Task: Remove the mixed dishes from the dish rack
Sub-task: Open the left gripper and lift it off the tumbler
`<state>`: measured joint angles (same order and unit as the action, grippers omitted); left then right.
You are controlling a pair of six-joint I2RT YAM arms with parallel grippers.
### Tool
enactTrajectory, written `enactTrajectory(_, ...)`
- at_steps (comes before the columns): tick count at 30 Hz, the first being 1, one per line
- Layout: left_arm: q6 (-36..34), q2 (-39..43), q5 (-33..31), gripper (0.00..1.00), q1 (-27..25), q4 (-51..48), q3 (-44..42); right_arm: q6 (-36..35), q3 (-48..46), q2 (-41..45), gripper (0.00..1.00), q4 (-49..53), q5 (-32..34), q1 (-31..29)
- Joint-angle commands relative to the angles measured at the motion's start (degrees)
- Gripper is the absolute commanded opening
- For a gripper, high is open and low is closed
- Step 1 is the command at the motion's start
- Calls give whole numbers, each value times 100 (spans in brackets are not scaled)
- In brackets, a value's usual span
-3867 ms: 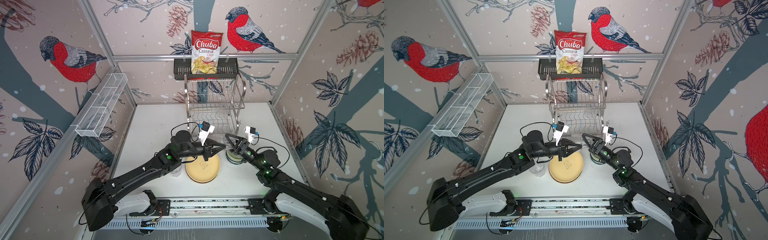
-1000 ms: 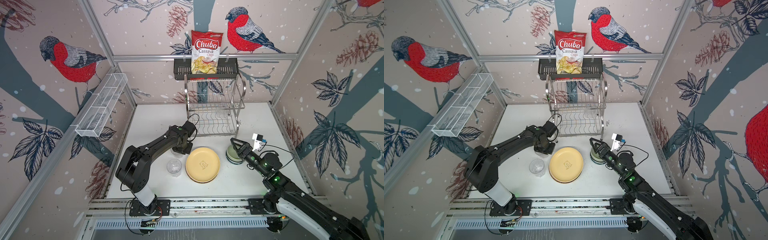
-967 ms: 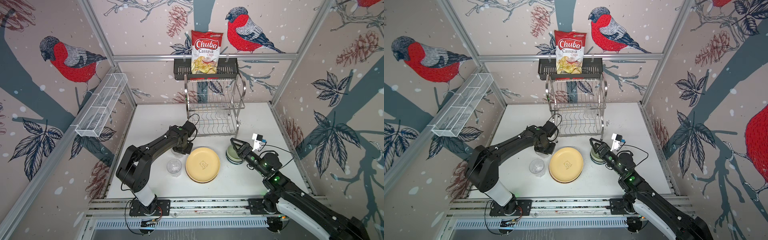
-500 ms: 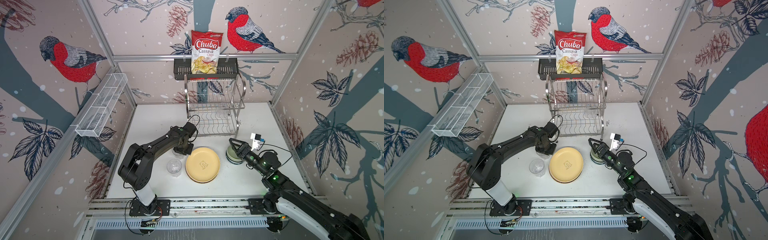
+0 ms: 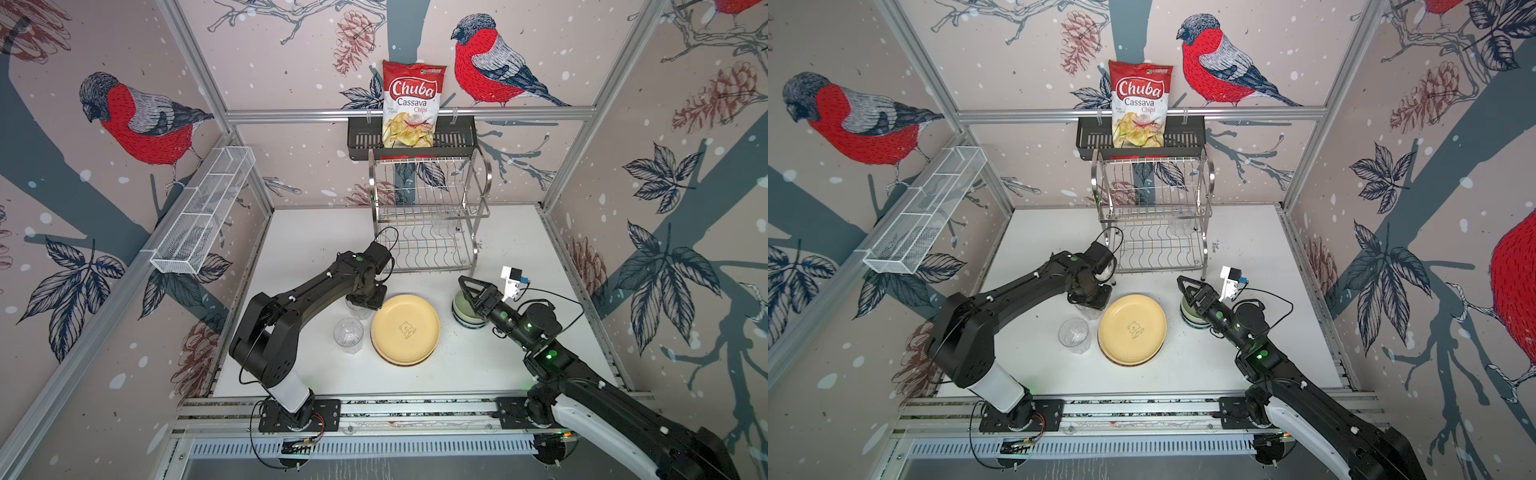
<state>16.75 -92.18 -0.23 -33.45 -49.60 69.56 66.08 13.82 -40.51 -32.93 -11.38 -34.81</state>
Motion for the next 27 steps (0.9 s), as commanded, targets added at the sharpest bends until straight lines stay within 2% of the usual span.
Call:
enactTrajectory(1,130,295,-208,39,14,-313,121,58,48,26,99,-155,-67,0)
enactTrajectory(7,283,878,-469,41,14,-481,88,-39,148,35,99,113,-22,0)
enactTrajectory(10,345,1136,-461,42,14,-294,79,-324,401,-13,100,595,82,-8)
enactTrajectory(13,475,1330,-464,50,15,96,33,-702,799,-174,99,1285,160,-47)
enactTrajectory(16,657,1568,-380,57,14,910,-225,-977,1086,-420,100,1664,276,-197)
enactTrajectory(19,738,1831,-320,62,14,1988,-665,-1330,1352,-674,100,1963,665,-505)
enactTrajectory(22,902,2024,-499,67,19,2960,-1072,-1788,1754,-981,100,2450,1374,-935)
enactTrajectory(27,1043,1837,-884,68,14,3617,-1193,-2473,2338,-1582,99,2898,2333,-1430)
